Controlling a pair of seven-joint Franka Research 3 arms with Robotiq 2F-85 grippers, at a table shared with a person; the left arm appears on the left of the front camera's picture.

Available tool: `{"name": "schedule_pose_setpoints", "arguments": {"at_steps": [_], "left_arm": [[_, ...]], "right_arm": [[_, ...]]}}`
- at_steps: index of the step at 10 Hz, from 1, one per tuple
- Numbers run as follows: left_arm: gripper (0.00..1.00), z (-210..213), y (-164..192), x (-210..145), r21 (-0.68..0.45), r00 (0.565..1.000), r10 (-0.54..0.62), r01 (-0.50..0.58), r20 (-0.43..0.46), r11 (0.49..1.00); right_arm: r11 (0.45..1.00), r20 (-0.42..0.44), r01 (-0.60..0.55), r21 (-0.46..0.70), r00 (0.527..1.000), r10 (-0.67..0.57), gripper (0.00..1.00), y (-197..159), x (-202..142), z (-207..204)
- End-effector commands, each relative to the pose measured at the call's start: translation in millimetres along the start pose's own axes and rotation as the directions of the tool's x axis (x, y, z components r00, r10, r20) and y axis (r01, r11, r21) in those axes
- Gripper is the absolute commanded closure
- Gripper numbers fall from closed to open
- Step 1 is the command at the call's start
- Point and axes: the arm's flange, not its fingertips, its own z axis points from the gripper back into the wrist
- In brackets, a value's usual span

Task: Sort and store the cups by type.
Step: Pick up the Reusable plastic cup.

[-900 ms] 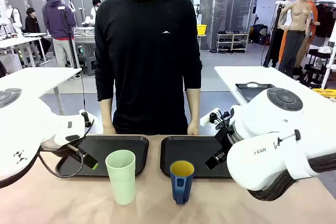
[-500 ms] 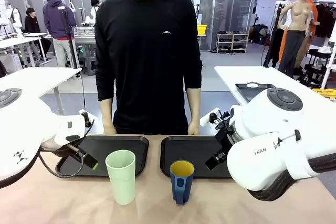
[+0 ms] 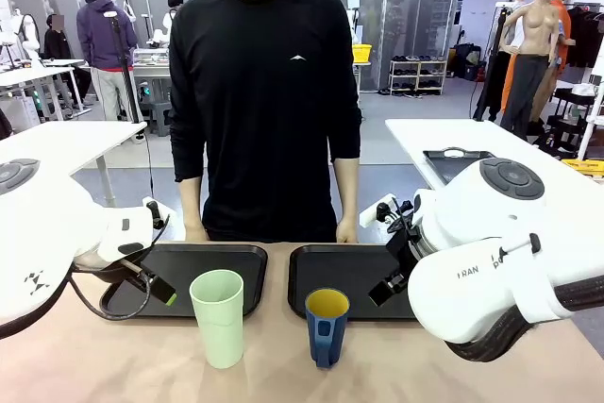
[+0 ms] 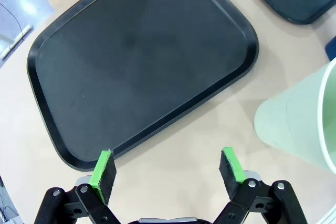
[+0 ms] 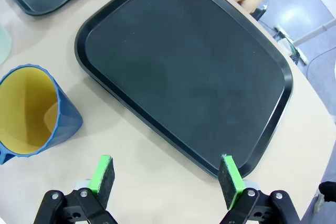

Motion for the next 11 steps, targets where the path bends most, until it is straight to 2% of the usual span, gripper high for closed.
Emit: {"name": "schedule_pose_setpoints", "arguments": {"at_steps": [1,11], "left_arm": [[0.0,0.0,0.3,-0.1,0.0,1.0,0.001,-0.001,0.0,1.0],[0.0,0.0,0.3,-0.1,0.0,1.0,0.001,-0.001,0.0,1.0]], "right_arm": [[1.0,0.0,0.003,0.001,1.0,-0.003,0.0,-0.1,0.0,0.0],[1.0,0.0,0.003,0.001,1.0,-0.003,0.0,-0.1,0.0,0.0]]}}
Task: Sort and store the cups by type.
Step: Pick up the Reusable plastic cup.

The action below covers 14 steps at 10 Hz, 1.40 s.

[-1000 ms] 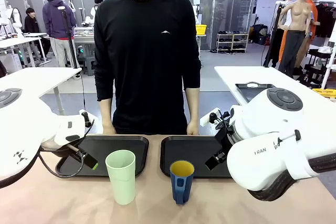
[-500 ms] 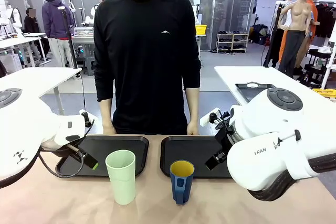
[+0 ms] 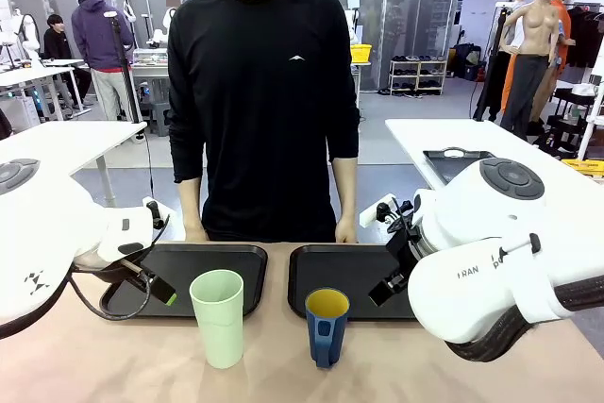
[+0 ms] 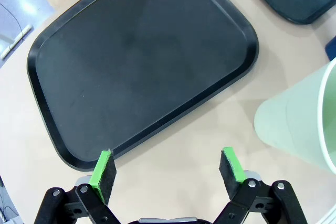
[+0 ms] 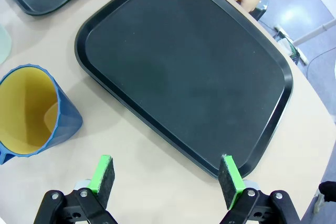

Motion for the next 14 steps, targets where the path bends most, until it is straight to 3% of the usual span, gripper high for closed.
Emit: {"name": "schedule_pose_setpoints", "arguments": {"at_steps": [1,3,5,9,14], "left_arm": [[0.0,0.0,0.3,-0.1,0.0,1.0,0.001,-0.001,0.0,1.0],[0.0,10.4,-6.6,10.8,0.064,1.0,0.024,-0.024,-0.002,0.998],[0.0,43.1,-19.6,36.3,0.126,1.0,0.012,-0.014,0.015,0.992],[0.0,107.2,-43.7,79.2,0.183,0.987,0.141,-0.154,0.083,0.971],[0.0,127.2,-60.0,80.1,0.19,0.993,0.066,-0.083,0.098,0.978]], "right_arm": [[1.0,0.0,0.003,0.001,1.0,-0.003,0.0,-0.1,0.0,0.0],[0.999,-0.016,0.022,-0.034,1.0,-0.023,0.0,5.6,7.5,13.9],[0.996,-0.012,0.052,-0.067,0.999,-0.053,0.0,17.8,26.0,56.5],[0.982,0.046,0.093,-0.163,0.995,-0.087,0.0,41.7,56.4,148.6],[0.977,0.064,0.038,-0.209,0.998,-0.025,0.0,52.0,52.0,165.4]]}}
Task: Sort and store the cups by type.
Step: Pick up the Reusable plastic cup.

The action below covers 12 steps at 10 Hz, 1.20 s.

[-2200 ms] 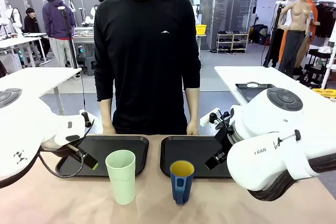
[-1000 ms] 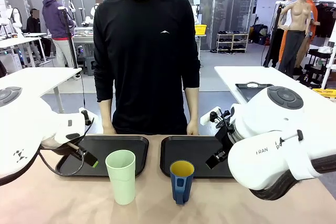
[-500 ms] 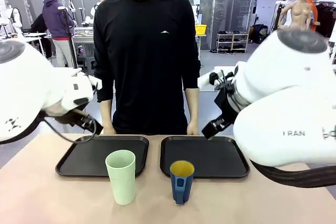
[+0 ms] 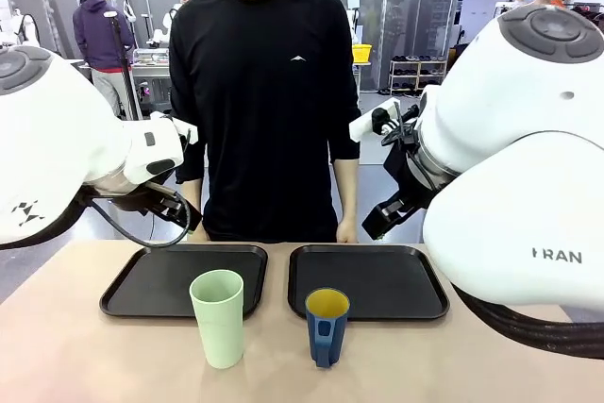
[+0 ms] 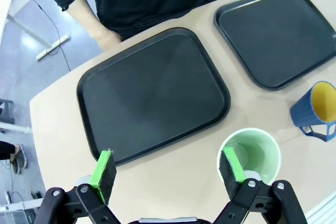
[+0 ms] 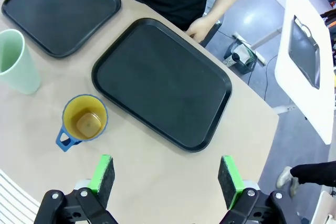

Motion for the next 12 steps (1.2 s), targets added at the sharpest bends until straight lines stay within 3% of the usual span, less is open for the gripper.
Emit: {"name": "schedule_pose_setpoints", "arguments": {"at_steps": [1,3,9,12], "left_arm": [[0.0,2.2,1.4,-0.9,0.048,0.999,-0.032,0.033,-0.019,0.998],[0.0,-12.2,31.7,0.4,0.117,1.0,0.003,-0.002,-0.008,0.993],[0.0,-80.6,123.7,-30.1,0.203,0.974,0.169,-0.137,-0.149,0.97],[0.0,-98.7,141.1,-46.0,0.191,0.957,0.255,-0.227,-0.138,0.955]], "right_arm": [[0.999,0.016,-0.005,-0.051,1.0,0.006,0.0,-4.4,-4.6,-3.9],[0.998,0.0,0.038,-0.041,0.999,-0.038,0.0,-40.5,-6.5,-22.1],[0.959,-0.175,0.284,0.017,0.945,-0.277,0.0,-136.1,-20.7,-101.1],[0.933,-0.219,0.357,0.044,0.915,-0.34,0.0,-150.9,-30.3,-129.6]]}}
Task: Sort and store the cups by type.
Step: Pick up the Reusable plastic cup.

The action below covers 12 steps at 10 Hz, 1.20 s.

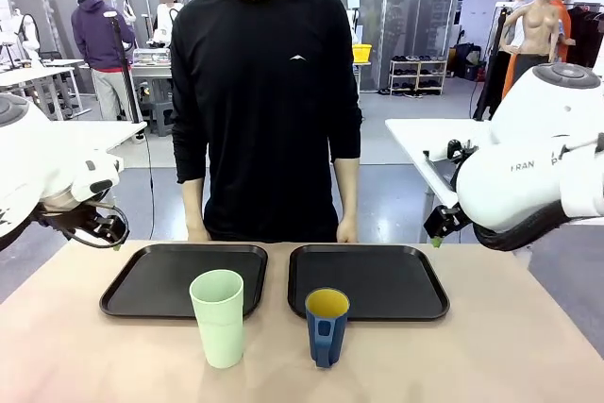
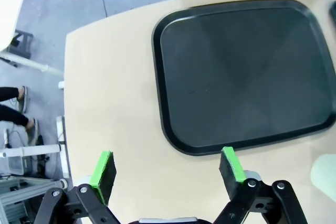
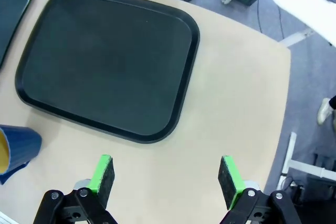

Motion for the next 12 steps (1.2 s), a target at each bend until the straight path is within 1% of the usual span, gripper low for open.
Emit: {"name": "schedule_pose_setpoints", "arguments": {"at_steps": [1,3,4,5,12], "left_arm": [[0.0,-6.2,-4.4,3.7,0.008,0.999,0.045,-0.045,0.03,0.999],[0.0,-9.2,-2.3,2.4,-0.005,0.998,0.054,-0.054,0.024,0.999],[0.0,-7.3,-5.8,3.8,-0.007,0.999,0.045,-0.045,0.029,0.999],[0.0,-5.3,3.3,-0.1,-0.007,0.999,0.034,-0.034,0.005,0.999],[0.0,-5.3,3.3,-0.1,-0.007,0.999,0.034,-0.034,0.005,0.999]], "right_arm": [[1.0,0.003,0.004,0.031,1.0,-0.004,0.0,-3.7,6.2,-4.8],[1.0,0.006,0.016,0.022,1.0,-0.016,0.0,-4.9,6.5,-7.6],[1.0,-0.012,0.018,0.014,1.0,-0.018,0.0,-1.1,1.9,-7.2],[1.0,-0.012,0.018,0.014,1.0,-0.018,0.0,-1.1,1.9,-7.2],[1.0,-0.012,0.018,0.014,1.0,-0.018,0.0,-1.1,1.9,-7.2]]}}
